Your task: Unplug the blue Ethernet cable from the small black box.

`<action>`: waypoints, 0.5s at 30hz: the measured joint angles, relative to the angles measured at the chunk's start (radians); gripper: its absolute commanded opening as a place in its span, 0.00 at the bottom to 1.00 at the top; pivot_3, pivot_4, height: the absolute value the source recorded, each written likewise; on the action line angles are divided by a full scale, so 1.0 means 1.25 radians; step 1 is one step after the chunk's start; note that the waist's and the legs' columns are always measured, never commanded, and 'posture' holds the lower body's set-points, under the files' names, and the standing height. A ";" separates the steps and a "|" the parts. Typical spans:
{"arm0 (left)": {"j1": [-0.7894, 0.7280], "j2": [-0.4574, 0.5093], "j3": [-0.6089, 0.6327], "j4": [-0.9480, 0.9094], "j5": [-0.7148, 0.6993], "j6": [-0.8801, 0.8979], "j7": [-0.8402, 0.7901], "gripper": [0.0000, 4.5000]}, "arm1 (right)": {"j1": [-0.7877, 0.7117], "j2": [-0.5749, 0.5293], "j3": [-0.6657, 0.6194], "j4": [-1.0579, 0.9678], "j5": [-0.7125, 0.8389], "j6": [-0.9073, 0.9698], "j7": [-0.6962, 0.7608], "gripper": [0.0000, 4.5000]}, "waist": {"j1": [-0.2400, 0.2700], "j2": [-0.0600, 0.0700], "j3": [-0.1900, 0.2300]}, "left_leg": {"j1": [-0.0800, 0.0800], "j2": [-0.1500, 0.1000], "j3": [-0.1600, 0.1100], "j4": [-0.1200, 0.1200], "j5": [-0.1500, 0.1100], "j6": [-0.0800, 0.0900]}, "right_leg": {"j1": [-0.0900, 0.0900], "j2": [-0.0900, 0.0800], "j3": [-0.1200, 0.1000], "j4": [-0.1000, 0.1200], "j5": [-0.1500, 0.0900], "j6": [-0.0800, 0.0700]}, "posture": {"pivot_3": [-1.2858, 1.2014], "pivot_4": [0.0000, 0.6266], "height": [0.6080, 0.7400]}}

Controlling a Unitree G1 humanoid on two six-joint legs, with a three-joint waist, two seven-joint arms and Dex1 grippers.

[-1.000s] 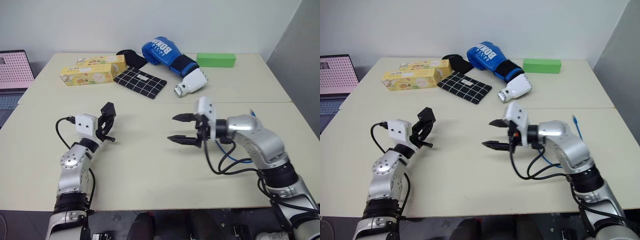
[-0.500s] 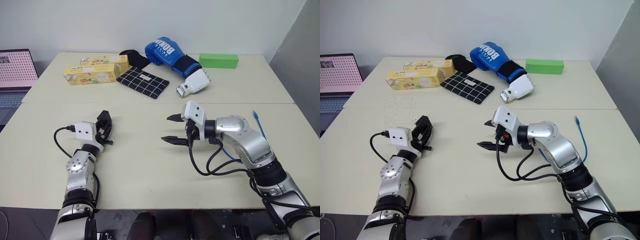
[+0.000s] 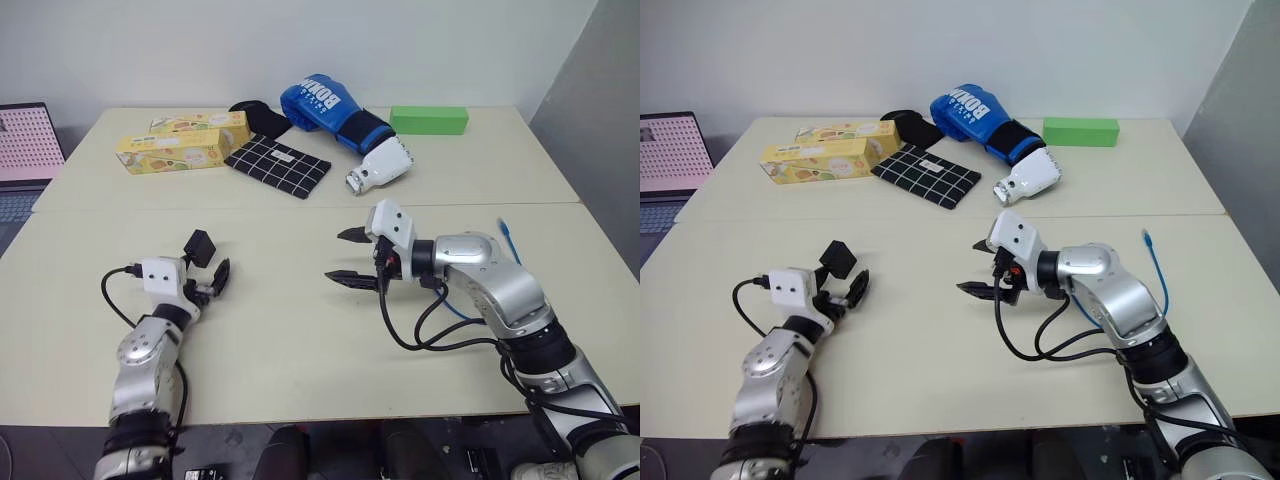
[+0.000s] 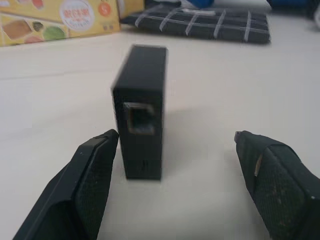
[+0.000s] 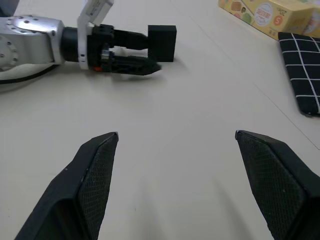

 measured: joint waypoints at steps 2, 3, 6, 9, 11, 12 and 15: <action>0.070 0.043 -0.007 -0.104 0.001 0.075 -0.008 0.88 | 0.030 -0.021 -0.020 -0.004 0.000 0.003 -0.004 0.88 | -0.001 0.000 0.000 | 0.000 0.000 0.000 -0.001 0.000 0.000 | 0.000 0.000 0.000 0.000 0.000 0.000 | 0.52 0.24 1.00; 0.102 0.070 -0.005 -0.149 -0.002 0.111 -0.021 0.88 | 0.045 -0.033 -0.031 -0.004 0.000 0.005 -0.007 0.88 | -0.001 0.000 0.000 | 0.000 0.000 0.000 -0.001 0.000 0.000 | 0.000 0.000 0.000 0.000 0.000 0.000 | 0.52 0.24 1.00; 0.157 0.122 0.014 -0.216 -0.041 0.188 -0.072 0.88 | 0.066 -0.059 -0.057 -0.004 0.000 0.006 -0.009 0.88 | -0.001 0.001 0.001 | 0.001 -0.001 0.000 0.000 0.000 0.000 | 0.000 0.001 0.000 0.001 0.000 0.000 | 0.52 0.24 1.00; 0.211 0.212 0.063 -0.262 -0.098 0.255 -0.160 0.88 | 0.097 -0.139 -0.110 0.000 0.014 0.001 0.024 0.88 | 0.003 0.000 0.001 | 0.000 -0.001 0.000 0.000 0.000 0.000 | 0.000 0.001 -0.002 0.001 0.000 -0.001 | 0.52 0.24 1.00; 0.219 0.264 0.115 -0.270 -0.126 0.286 -0.200 0.88 | 0.117 -0.180 -0.153 0.009 0.028 -0.010 0.059 0.88 | 0.008 0.000 0.001 | 0.000 -0.001 0.001 0.000 0.000 0.000 | 0.001 0.001 -0.002 0.000 0.000 -0.001 | 0.52 0.24 1.00; 0.220 0.294 0.137 -0.273 -0.141 0.301 -0.226 0.88 | 0.126 -0.200 -0.172 0.016 0.044 -0.019 0.082 0.88 | 0.010 0.000 0.001 | 0.000 -0.001 0.001 0.000 0.000 0.000 | 0.001 0.001 -0.002 0.000 0.000 -0.001 | 0.52 0.24 1.00; 0.207 0.353 0.178 -0.266 -0.162 0.320 -0.279 0.88 | 0.137 -0.249 -0.206 0.038 0.056 -0.041 0.130 0.88 | 0.010 0.001 0.001 | 0.000 -0.001 0.002 0.000 0.000 0.000 | 0.001 0.002 -0.002 0.000 0.000 -0.001 | 0.52 0.24 1.00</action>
